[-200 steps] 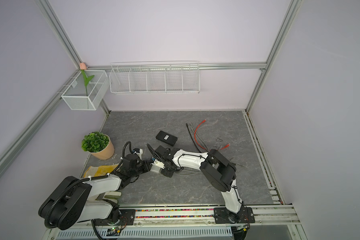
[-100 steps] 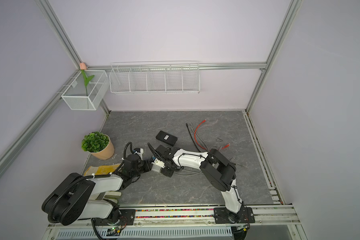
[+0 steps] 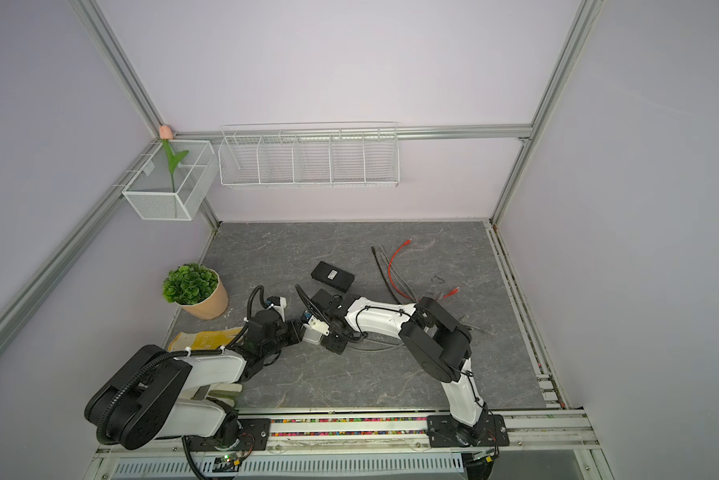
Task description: Insert the plug into the switch port
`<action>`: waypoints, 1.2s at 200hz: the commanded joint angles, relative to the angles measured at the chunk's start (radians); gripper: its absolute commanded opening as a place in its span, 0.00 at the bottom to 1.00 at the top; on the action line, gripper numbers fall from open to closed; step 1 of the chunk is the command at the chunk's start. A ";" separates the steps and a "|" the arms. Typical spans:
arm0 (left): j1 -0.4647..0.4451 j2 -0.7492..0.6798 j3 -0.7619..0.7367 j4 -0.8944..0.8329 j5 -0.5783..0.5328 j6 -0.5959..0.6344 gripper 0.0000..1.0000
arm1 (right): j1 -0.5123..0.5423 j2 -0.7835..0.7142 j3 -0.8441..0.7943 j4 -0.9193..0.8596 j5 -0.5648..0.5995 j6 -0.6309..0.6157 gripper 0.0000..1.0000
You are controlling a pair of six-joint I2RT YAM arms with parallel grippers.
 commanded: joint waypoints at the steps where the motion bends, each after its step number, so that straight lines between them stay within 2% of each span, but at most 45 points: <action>1: -0.085 -0.019 -0.019 -0.163 0.228 -0.016 0.21 | 0.015 0.023 0.090 0.421 -0.113 0.011 0.08; 17: -0.085 -0.085 -0.002 -0.275 0.173 0.015 0.23 | 0.015 0.011 0.065 0.406 -0.141 0.003 0.12; 58: -0.081 -0.302 0.029 -0.531 0.012 0.024 0.38 | 0.011 -0.004 0.024 0.366 -0.143 -0.005 0.19; 79: -0.071 -0.410 0.006 -0.567 -0.044 0.034 0.45 | 0.010 -0.015 0.009 0.340 -0.163 -0.008 0.22; 108: -0.047 -0.496 -0.013 -0.592 -0.060 0.015 0.51 | 0.011 -0.039 -0.019 0.296 -0.185 -0.010 0.25; 184: 0.029 -0.467 0.020 -0.572 -0.058 0.022 0.56 | 0.000 -0.160 -0.145 0.257 -0.190 0.001 0.32; 211: 0.036 -0.438 0.047 -0.563 -0.071 0.034 0.56 | -0.054 -0.216 -0.142 0.263 -0.123 0.037 0.35; 240: 0.040 -0.403 0.065 -0.532 -0.081 0.036 0.57 | -0.164 -0.232 -0.085 0.207 -0.014 0.086 0.38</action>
